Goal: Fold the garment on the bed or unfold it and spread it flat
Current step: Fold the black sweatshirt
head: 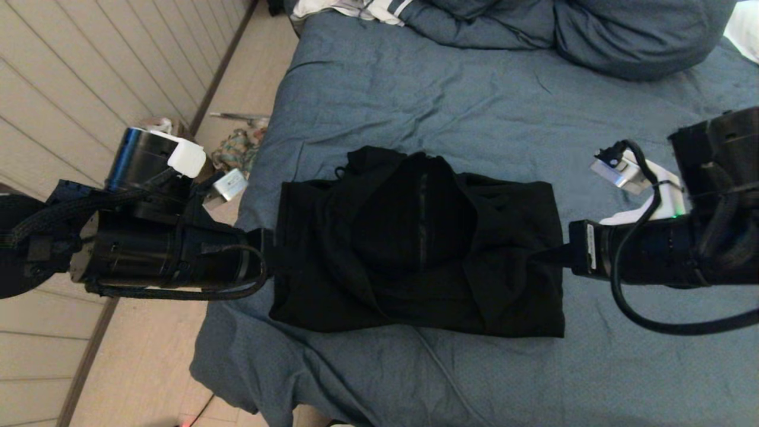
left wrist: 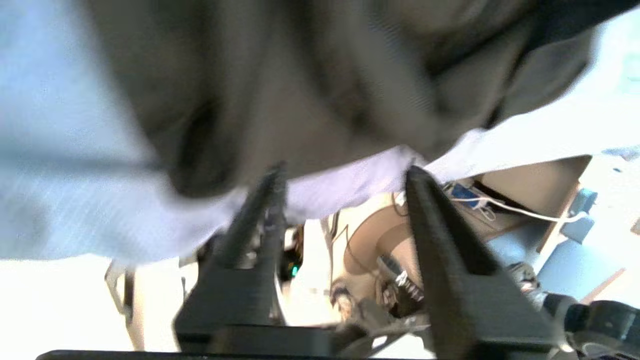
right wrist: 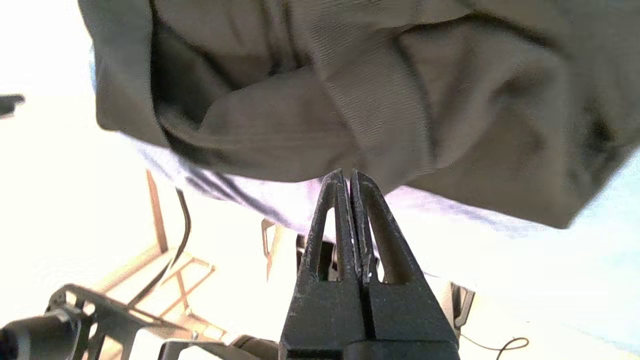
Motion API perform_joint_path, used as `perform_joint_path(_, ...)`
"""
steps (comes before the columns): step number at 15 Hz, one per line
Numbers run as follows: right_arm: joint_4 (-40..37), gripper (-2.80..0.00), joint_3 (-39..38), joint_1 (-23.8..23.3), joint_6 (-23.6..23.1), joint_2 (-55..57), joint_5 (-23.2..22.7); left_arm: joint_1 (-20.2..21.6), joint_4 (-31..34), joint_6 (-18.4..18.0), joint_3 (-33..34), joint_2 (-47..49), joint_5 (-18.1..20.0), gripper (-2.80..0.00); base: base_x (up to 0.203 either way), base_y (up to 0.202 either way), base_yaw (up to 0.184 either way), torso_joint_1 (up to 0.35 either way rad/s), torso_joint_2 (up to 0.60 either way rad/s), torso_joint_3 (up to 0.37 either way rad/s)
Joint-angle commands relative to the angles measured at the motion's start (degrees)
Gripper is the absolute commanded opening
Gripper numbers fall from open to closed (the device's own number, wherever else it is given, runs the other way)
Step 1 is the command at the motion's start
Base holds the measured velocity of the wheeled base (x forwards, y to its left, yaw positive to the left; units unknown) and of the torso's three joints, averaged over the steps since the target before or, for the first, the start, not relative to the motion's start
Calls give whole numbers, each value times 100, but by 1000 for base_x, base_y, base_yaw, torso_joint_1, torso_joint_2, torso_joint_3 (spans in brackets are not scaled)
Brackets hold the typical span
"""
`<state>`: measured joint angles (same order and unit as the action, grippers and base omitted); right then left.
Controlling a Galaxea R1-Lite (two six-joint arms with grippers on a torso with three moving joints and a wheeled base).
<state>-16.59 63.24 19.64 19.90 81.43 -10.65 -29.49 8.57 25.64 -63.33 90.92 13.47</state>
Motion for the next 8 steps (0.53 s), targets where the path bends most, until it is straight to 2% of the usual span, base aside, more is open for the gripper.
perform_joint_path(1, -2, -280, 47, 45, 22, 150, -7, -241, 3, -28, -497, 503, -49, -280, 0, 0, 0, 0, 0, 0)
perform_joint_path(3, -2, -280, 57, -13, 23, 172, -16, -458, 36, -267, -1053, 1192, -350, -280, 0, 0, 0, 0, 0, 0)
perform_joint_path(4, -2, -280, 57, -22, 23, 163, -7, -597, 87, -488, -1315, 1572, -704, -280, 0, 0, 0, 0, 0, 0)
perform_joint_path(6, -2, -280, 49, -41, 17, 126, -7, -937, 156, -944, -1842, 2225, -1858, -280, 0, 0, 0, 0, 0, 0)
perform_joint_path(7, -3, -280, 19, -68, 14, 107, -3, -1064, 183, -1095, -2154, 2387, -2295, -280, 0, 0, 0, 0, 0, 0)
perform_joint_path(8, -8, -280, -6, -151, 14, 96, -3, -1118, 222, -1172, -2432, 2484, -2435, -280, 0, 0, 0, 0, 0, 0)
